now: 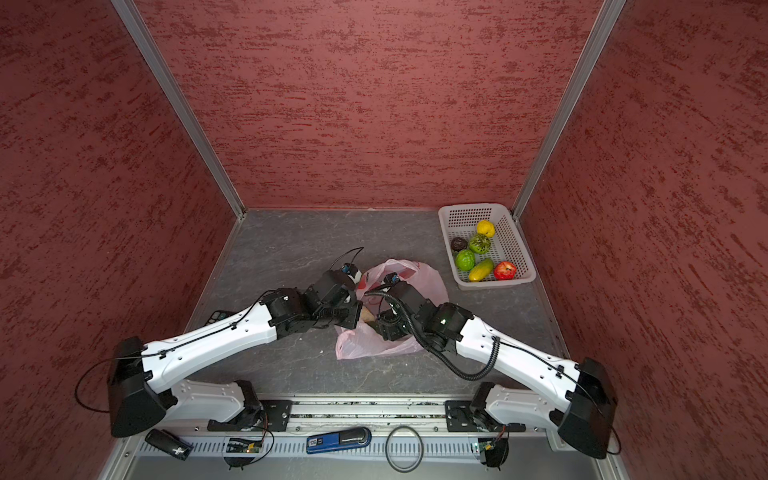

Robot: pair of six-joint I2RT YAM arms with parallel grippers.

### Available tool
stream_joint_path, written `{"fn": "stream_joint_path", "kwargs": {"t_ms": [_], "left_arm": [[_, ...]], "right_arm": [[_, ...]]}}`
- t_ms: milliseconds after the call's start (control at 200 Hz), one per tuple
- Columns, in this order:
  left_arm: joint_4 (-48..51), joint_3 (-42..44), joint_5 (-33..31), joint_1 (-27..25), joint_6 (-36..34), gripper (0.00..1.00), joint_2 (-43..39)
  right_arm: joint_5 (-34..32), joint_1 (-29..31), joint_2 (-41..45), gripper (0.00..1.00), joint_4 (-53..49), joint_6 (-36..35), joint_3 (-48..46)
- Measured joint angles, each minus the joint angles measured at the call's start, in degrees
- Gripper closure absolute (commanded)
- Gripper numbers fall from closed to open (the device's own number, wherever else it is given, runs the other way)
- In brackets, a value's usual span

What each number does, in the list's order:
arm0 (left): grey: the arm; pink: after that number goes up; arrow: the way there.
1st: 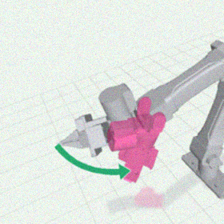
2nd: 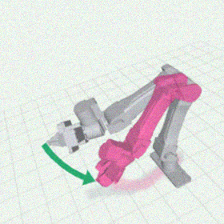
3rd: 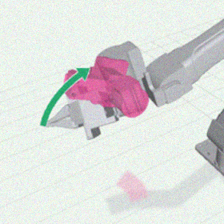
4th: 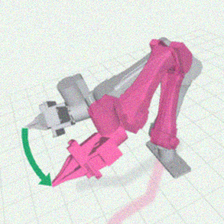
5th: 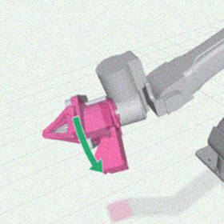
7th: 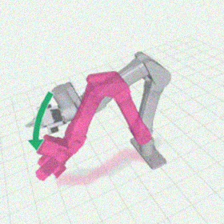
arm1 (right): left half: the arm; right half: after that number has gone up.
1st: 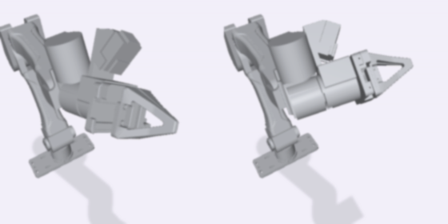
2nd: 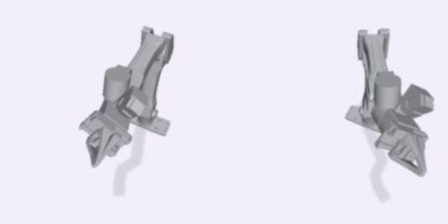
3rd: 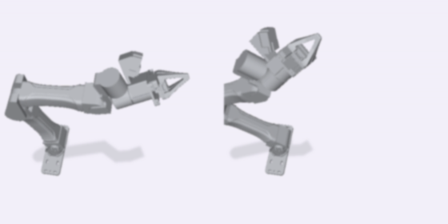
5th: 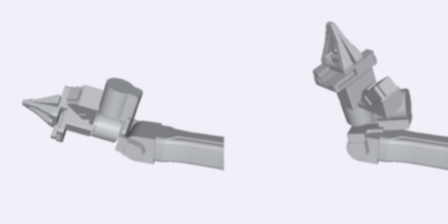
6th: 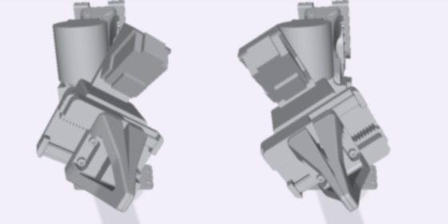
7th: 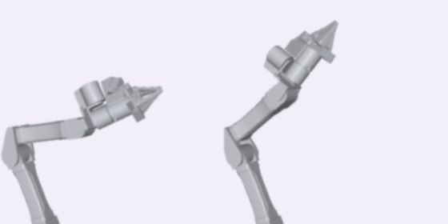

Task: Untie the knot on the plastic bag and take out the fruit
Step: 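Move the right gripper back into the pink bag above the fruit, then lower the right gripper and close it on the dark green fruit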

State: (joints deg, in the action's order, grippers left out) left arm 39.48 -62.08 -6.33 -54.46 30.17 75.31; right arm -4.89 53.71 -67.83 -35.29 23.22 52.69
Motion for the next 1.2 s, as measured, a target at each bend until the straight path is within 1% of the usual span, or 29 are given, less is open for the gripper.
{"fn": "stream_joint_path", "kwargs": {"t_ms": [145,281,456,601,787,902,1062,1197], "left_arm": [[0.2,0.0,0.0,0.0,0.0,1.00,0.0],[1.0,-0.1,0.3,0.0,0.0,1.00,0.0],[3.0,-0.1,2.2,0.1,0.0,1.00,0.0],[4.8,-0.1,5.4,0.1,0.0,1.00,0.0],[5.9,2.1,8.2,0.0,0.0,1.00,-0.7],[7.0,3.3,9.2,0.0,-0.1,1.00,-0.8],[7.2,3.3,9.6,0.2,-0.6,1.00,-0.8],[7.1,3.3,10.3,0.9,-1.1,1.00,-0.8]], "right_arm": [[-0.2,0.1,-4.4,0.29,3.8,-0.8,-2.6],[0.6,0.2,-7.9,0.30,6.7,0.2,-6.2],[2.9,0.9,-9.4,0.30,10.5,4.2,-10.7],[5.2,1.4,-9.9,0.26,13.7,8.5,-12.9],[6.2,1.5,-10.3,0.21,18.4,13.0,-12.9],[6.4,1.5,-12.6,0.18,20.8,15.4,-11.9],[6.4,1.5,-17.1,0.13,23.2,16.7,-9.4],[6.1,1.5,-20.4,0.08,24.0,16.4,-7.8]]}}
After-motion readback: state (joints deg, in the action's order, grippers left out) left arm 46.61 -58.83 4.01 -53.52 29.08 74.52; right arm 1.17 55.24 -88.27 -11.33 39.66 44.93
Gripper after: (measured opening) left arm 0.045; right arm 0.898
